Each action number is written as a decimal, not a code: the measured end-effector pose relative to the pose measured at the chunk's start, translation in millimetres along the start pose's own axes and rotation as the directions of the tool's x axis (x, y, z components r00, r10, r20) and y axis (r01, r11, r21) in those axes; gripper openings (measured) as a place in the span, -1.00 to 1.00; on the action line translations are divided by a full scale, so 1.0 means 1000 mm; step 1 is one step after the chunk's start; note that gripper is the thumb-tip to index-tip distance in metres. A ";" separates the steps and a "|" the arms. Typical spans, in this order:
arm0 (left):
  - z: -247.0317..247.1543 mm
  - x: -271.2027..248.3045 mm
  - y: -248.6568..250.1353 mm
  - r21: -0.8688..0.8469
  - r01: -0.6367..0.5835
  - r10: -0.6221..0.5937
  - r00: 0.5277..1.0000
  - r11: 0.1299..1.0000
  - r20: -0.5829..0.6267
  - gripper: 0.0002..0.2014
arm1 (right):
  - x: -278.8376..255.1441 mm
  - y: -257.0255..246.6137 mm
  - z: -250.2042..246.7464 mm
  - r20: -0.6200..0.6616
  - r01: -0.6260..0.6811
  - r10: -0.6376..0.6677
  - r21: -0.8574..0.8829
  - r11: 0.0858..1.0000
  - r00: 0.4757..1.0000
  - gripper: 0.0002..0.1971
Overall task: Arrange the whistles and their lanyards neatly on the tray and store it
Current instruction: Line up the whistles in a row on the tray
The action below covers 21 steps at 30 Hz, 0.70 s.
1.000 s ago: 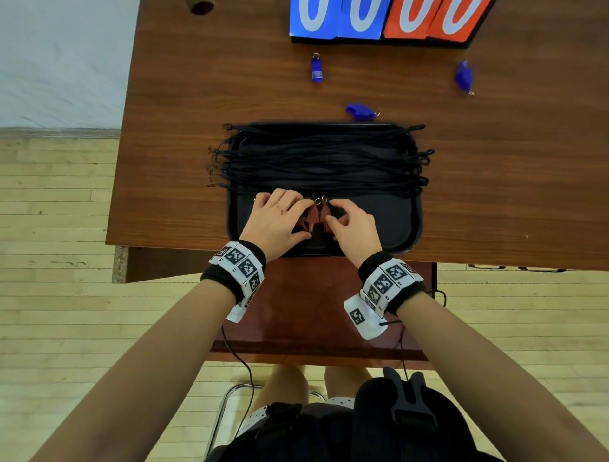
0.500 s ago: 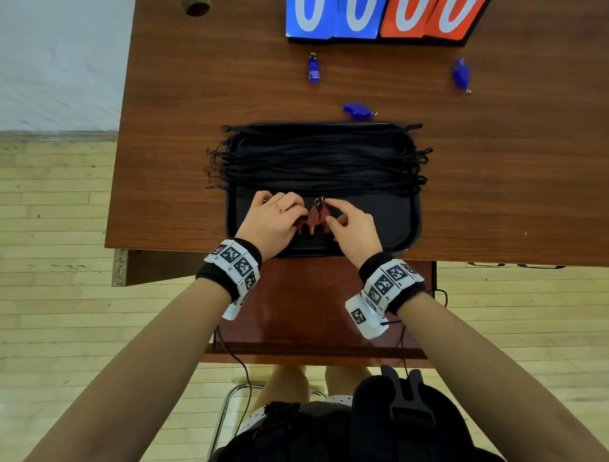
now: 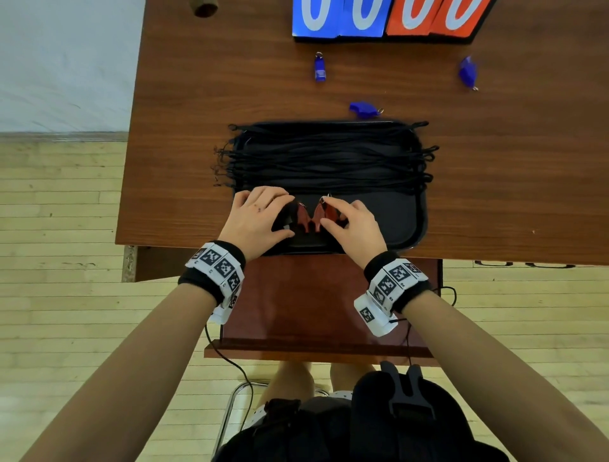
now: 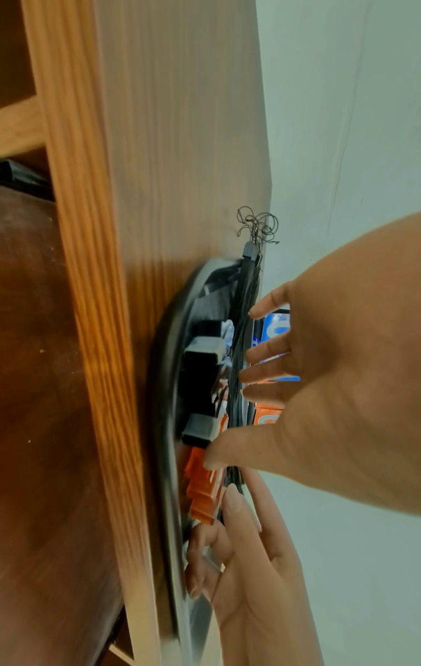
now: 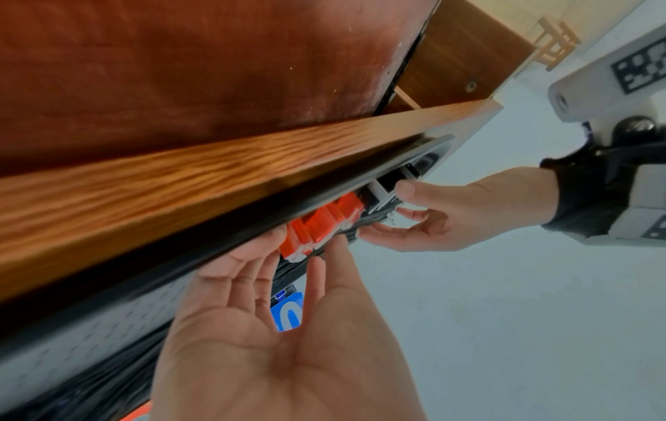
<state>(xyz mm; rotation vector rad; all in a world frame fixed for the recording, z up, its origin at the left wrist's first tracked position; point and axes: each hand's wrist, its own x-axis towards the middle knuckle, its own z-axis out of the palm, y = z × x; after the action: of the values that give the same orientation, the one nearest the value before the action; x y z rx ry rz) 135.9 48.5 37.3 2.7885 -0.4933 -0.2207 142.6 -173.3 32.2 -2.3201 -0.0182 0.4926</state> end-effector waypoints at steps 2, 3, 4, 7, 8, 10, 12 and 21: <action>0.001 -0.003 -0.004 0.033 0.000 -0.001 0.999 0.999 0.039 -0.31 | -0.001 -0.001 0.002 0.023 0.010 -0.009 -0.031 0.999 1.000 -0.52; 0.002 -0.004 -0.005 0.044 0.004 -0.006 0.999 0.999 0.052 -0.28 | -0.002 -0.001 0.002 0.029 0.014 -0.013 -0.044 0.999 0.999 -0.51; 0.003 -0.005 -0.006 0.055 0.010 -0.014 0.998 0.998 0.057 -0.26 | -0.002 -0.002 0.002 0.033 0.016 -0.015 -0.055 0.998 0.999 -0.51; 0.006 -0.005 -0.004 0.090 0.026 -0.030 0.999 0.996 0.038 -0.25 | 0.000 -0.003 0.003 0.034 0.019 -0.017 -0.063 0.998 0.999 -0.52; 0.007 -0.005 -0.003 0.100 0.019 -0.022 0.999 0.995 0.028 -0.26 | 0.000 -0.003 0.002 0.033 0.018 -0.016 -0.061 0.998 0.999 -0.53; 0.010 -0.005 -0.001 0.117 -0.004 0.003 1.000 0.993 0.006 -0.32 | 0.001 -0.003 0.002 0.037 0.019 -0.017 -0.058 0.998 0.999 -0.54; 0.011 -0.005 -0.001 0.120 -0.015 0.015 1.000 0.993 -0.001 -0.36 | 0.002 -0.002 0.001 0.046 0.025 -0.023 -0.055 0.998 0.999 -0.55; 0.007 0.003 -0.004 0.070 -0.046 0.044 0.999 0.996 0.028 -0.33 | 0.005 -0.004 0.003 0.075 0.033 -0.032 -0.008 0.999 0.997 -0.55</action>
<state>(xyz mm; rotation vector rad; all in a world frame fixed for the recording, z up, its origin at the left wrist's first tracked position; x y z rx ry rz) 138.6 48.9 28.8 2.8427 -0.5805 -0.2351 147.1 -167.5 31.6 -2.3051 -0.0946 0.5642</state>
